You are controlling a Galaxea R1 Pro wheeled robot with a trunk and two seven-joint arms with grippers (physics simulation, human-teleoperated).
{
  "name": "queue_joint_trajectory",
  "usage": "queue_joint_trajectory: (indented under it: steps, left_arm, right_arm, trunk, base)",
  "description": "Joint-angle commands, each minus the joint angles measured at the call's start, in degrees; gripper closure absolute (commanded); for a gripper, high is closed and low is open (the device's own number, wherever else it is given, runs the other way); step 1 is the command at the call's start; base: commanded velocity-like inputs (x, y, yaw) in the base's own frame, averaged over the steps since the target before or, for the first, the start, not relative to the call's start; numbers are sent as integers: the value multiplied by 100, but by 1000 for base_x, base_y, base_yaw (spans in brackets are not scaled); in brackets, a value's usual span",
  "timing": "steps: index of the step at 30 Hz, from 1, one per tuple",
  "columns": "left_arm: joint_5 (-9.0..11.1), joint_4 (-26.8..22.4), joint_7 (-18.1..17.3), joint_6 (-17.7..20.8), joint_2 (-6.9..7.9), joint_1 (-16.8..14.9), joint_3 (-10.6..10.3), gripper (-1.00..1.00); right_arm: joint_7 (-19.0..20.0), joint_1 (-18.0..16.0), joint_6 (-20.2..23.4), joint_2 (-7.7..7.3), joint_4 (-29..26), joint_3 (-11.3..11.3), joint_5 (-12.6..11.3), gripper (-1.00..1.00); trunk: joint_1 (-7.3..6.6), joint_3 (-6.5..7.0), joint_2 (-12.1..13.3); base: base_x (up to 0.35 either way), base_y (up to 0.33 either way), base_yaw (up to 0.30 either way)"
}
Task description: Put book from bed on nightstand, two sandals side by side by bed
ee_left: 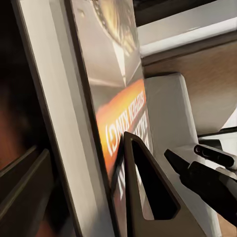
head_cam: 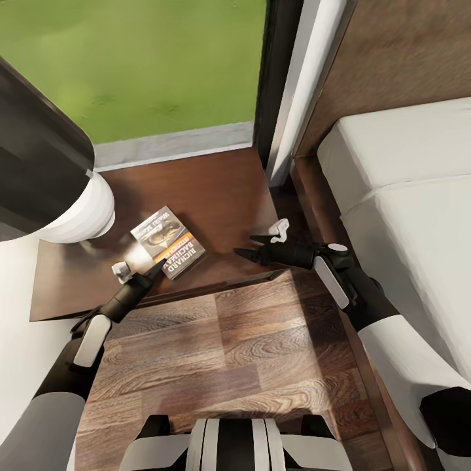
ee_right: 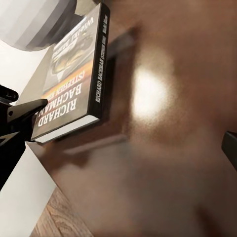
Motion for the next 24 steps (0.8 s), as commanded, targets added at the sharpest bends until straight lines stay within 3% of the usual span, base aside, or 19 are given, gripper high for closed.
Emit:
queue_joint_trajectory:
  steps: [1,7,21,22,24]
  left_arm:
    - [-34,25,209,-58,-1,-1,0,100]
    - [30,-353,926,-47,-34,0,-6,100]
    - [62,-387,1137,-36,-37,0,-6,100]
    - [62,-387,1137,-34,-37,-1,-6,-100]
    - [62,-385,1134,-36,-37,3,-6,-100]
  right_arm:
    - [-10,-3,48,-5,-3,11,-58,-100]
    - [-9,-3,48,-5,-1,11,-58,-100]
    - [-3,-3,40,-5,-3,11,-58,-100]
    - [-3,-3,39,-5,-3,11,-58,-100]
    - [-2,-3,39,-5,-3,11,-58,-100]
  trunk:
    - [1,-2,-1]
    - [1,-2,-1]
    - [1,-2,-1]
    - [1,-2,-1]
    - [1,-2,-1]
  base:
    - [0,0,0]
    - [0,0,0]
    - [0,0,0]
    - [0,0,0]
    - [0,0,0]
